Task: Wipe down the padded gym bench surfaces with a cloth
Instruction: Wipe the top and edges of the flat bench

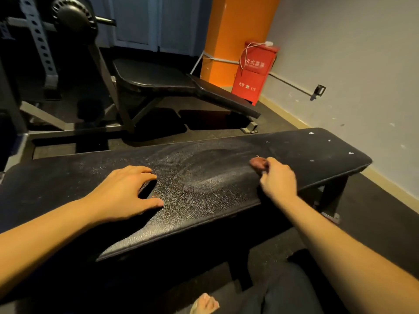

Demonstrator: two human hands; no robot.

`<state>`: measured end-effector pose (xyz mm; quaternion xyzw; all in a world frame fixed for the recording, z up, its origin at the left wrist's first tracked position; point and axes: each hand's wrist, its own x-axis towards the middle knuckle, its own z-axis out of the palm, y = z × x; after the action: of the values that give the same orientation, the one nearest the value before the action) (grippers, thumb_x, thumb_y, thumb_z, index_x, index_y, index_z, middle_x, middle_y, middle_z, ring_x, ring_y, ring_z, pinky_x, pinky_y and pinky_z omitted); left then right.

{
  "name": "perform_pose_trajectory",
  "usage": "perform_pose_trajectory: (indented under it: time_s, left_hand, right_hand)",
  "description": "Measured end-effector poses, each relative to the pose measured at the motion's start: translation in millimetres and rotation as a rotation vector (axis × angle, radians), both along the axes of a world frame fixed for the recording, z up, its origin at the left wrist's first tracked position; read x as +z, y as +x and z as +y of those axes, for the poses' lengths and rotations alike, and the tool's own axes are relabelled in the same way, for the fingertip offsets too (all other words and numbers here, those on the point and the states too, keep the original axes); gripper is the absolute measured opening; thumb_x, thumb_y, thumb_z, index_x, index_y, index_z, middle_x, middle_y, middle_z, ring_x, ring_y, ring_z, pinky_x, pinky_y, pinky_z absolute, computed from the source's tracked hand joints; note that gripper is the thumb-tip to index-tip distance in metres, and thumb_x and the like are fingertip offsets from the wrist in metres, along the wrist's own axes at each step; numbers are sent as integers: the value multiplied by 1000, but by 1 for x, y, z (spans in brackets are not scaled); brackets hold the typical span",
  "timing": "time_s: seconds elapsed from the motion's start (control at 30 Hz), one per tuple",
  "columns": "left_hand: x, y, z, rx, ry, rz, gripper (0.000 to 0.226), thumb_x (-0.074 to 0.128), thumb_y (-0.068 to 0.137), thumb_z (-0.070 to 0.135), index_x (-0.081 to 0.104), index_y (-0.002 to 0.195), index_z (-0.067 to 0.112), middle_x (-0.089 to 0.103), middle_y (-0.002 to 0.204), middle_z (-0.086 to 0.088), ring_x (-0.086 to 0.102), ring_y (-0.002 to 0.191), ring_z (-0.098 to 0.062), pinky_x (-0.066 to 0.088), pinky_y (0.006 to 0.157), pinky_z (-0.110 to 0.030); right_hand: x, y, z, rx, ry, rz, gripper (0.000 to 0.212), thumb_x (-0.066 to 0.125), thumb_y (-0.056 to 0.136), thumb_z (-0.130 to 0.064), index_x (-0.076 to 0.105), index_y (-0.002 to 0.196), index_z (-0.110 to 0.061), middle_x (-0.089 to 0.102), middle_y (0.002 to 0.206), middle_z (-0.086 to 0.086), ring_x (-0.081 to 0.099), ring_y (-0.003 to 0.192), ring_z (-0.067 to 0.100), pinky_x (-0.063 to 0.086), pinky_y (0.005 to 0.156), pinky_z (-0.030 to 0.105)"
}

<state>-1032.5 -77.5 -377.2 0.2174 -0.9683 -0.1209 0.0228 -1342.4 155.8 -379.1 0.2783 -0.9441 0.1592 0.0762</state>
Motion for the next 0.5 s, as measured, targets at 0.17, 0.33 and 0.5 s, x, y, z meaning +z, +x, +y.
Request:
perform_pose_trajectory:
  time_s: [0.17, 0.33, 0.5]
  left_hand:
    - [7, -11, 23, -43, 1, -99, 148, 6, 36, 113, 47, 150, 28, 45, 155, 7, 41, 143, -16, 33, 116, -36]
    - [8, -27, 35, -84, -99, -146, 96, 41, 72, 91, 53, 144, 29, 53, 146, 7, 49, 131, -15, 43, 106, -34]
    - [11, -47, 46, -125, -112, -119, 79, 54, 84, 81, 51, 145, 31, 55, 143, 10, 52, 128, -13, 45, 104, -32]
  right_hand:
    - [-6, 111, -14, 405, 21, -19, 26, 60, 89, -17, 60, 115, -18, 69, 113, 9, 61, 107, 34, 52, 89, 45]
    - [28, 129, -1, 412, 9, -321, 42, 64, 89, -14, 48, 127, -18, 62, 118, 12, 59, 103, 29, 52, 88, 43]
    - [96, 91, 13, 251, -258, -395, 23, 59, 85, -8, 48, 105, -10, 68, 86, -6, 67, 75, 18, 51, 67, 35]
